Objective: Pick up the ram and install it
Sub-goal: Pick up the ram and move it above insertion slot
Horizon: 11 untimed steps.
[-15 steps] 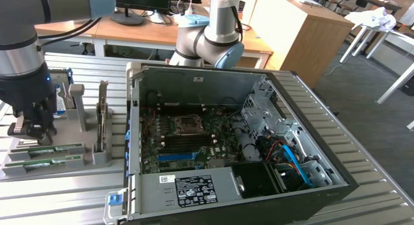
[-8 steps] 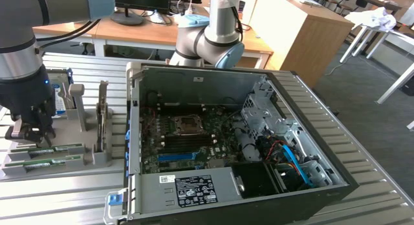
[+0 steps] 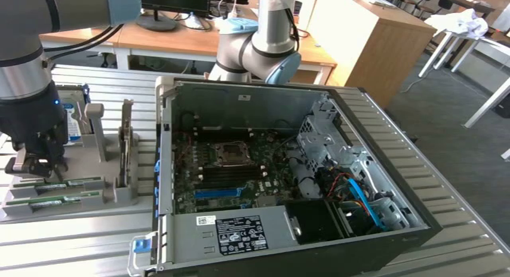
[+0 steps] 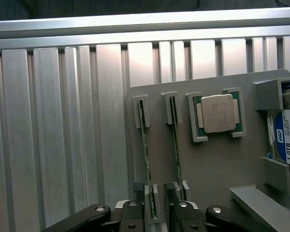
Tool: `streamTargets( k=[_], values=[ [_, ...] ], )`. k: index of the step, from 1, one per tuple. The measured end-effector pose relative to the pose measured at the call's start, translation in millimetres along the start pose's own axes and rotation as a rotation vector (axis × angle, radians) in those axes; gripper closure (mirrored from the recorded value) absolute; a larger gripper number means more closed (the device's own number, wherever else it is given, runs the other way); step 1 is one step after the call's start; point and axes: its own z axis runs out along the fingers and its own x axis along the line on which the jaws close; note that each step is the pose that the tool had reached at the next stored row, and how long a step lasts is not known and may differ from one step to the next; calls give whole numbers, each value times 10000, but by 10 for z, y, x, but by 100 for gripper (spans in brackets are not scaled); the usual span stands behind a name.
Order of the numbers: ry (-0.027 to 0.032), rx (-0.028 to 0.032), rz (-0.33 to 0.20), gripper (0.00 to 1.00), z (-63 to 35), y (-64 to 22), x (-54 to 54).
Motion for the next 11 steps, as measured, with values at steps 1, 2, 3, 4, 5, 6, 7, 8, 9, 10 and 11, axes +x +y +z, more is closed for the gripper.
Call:
streamTargets(
  k=[1, 2, 3, 4, 5, 6, 7, 8, 9, 10, 11],
  values=[
    [-1, 0, 0, 70, 4, 0, 0],
    [-1, 1, 0, 70, 11, 0, 0],
    [0, 0, 0, 70, 17, 0, 0],
    [0, 0, 0, 70, 25, 0, 0],
    [0, 0, 1, 70, 34, 1, 0],
    [1, -1, 0, 70, 44, 1, 1],
    [0, 0, 0, 70, 56, 1, 1],
    [1, -1, 0, 70, 71, 1, 1],
    [1, 0, 0, 70, 83, 1, 1],
    [0, -1, 0, 70, 96, 2, 1],
    [0, 0, 0, 70, 107, 2, 1]
  ],
)
